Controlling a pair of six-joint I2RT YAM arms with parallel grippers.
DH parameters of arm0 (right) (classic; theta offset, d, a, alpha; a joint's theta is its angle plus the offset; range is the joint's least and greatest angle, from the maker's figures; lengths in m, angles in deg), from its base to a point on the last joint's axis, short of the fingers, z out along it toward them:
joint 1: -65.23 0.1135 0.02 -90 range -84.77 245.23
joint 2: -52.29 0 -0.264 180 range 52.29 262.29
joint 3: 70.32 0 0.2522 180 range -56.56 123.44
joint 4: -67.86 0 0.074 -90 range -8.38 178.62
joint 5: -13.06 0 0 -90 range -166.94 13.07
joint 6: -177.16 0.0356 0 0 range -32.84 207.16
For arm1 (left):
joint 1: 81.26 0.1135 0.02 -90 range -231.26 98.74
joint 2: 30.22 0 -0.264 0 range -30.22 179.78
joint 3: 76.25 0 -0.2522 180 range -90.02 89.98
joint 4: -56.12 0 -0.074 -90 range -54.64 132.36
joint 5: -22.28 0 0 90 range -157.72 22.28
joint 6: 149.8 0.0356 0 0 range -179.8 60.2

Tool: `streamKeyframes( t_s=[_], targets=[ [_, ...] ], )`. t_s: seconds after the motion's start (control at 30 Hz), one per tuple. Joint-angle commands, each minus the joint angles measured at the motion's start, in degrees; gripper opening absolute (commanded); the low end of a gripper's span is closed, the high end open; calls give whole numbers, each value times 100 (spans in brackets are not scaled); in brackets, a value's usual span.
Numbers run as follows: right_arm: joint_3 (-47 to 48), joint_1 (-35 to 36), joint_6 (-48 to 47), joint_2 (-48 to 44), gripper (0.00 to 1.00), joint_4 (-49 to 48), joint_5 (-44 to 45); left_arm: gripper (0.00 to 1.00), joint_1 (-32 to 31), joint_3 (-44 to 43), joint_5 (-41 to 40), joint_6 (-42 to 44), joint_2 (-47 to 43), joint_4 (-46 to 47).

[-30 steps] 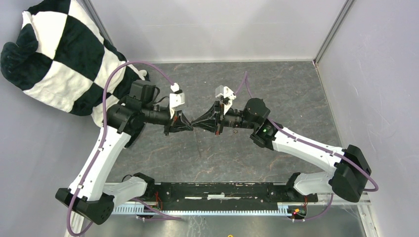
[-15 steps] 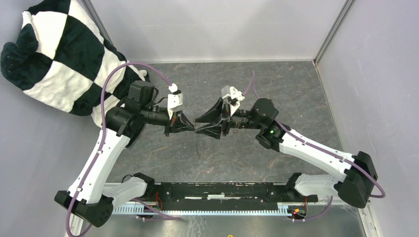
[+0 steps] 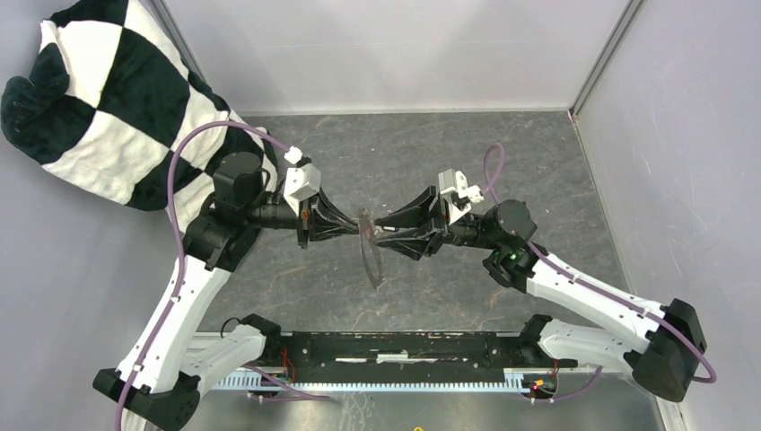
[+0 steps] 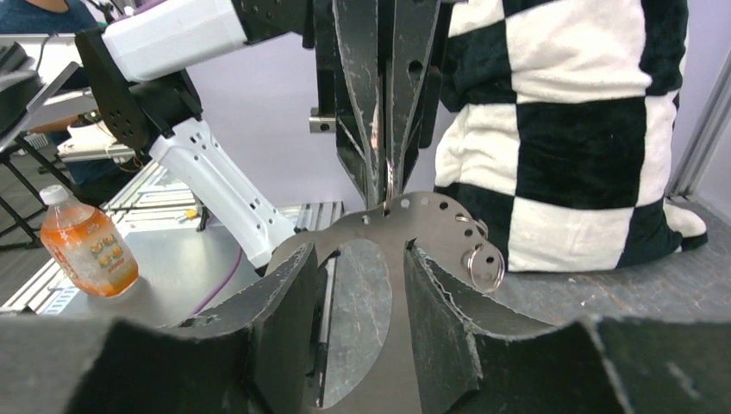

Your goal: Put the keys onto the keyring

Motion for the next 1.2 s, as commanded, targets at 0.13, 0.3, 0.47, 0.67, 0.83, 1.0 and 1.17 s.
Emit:
streamKeyframes(
  t_s=[0.13,0.3,0.47,0.67,0.83,1.0,1.17],
  targets=[
    [127,5,518,349,43,-1372,-258,2,-13,74,459,-808,68,859],
    [181,18,690,575,41,-1623,-243,2,-15,67,547,-820,119,892],
    [333,30,780,767,40,-1698,-171,2,-17,79,607,-827,116,888],
    [463,71,876,935,39,-1744,-95,2,-12,163,616,-775,78,897],
    [557,97,898,999,27,-1623,-122,2,-14,195,549,-695,98,904],
    [699,100,758,1083,1,-1154,-157,2,-12,155,515,-652,151,903],
    [831,95,-100,806,1,386,375,28,-10,-13,220,-282,166,521]
  ],
)
